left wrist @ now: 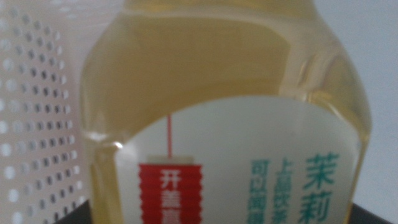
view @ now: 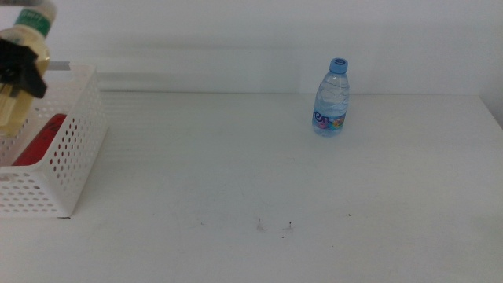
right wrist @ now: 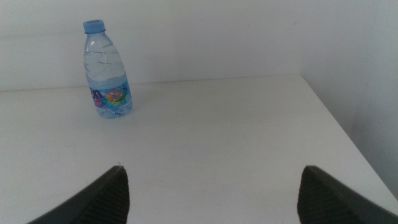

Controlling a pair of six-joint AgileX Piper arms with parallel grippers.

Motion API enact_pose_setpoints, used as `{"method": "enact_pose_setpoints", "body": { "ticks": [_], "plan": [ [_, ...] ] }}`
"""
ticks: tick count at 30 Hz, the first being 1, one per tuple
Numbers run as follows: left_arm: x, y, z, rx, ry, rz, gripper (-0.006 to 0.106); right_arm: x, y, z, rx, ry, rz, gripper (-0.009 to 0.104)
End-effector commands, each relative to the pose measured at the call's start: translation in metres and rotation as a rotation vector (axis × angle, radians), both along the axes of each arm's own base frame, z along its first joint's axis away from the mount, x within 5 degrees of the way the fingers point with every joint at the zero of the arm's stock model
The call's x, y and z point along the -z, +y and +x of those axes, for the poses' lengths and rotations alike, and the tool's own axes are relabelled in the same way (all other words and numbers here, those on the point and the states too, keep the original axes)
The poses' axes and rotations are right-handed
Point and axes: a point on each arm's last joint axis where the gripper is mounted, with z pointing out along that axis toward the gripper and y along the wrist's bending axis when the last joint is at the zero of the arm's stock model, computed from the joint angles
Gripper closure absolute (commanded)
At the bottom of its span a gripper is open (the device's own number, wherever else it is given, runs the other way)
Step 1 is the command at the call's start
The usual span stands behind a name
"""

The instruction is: Use arms to grab the bottles and put them into the dustbin to the left of the table.

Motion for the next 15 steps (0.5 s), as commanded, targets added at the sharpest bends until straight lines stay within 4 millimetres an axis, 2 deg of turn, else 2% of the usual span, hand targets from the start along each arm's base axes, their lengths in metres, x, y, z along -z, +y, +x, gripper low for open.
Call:
{"method": "enact_pose_setpoints", "body": {
  "ticks": [1,8,15],
  "plan": [
    [-0.002,0.015,0.007,-0.032,-0.023,0.004,0.077,0.000,0.000,0.000,0.003,-0.011,-0.007,0.005],
    [0.039,0.042,0.023,-0.049,0.054,-0.004,0.077,0.000,0.000,0.000,0.003,-0.011,-0.007,0.005],
    [0.069,0.048,0.034,-0.017,0.110,-0.009,0.077,0.000,0.000,0.000,0.003,-0.011,-0.007,0.005]
  ]
}}
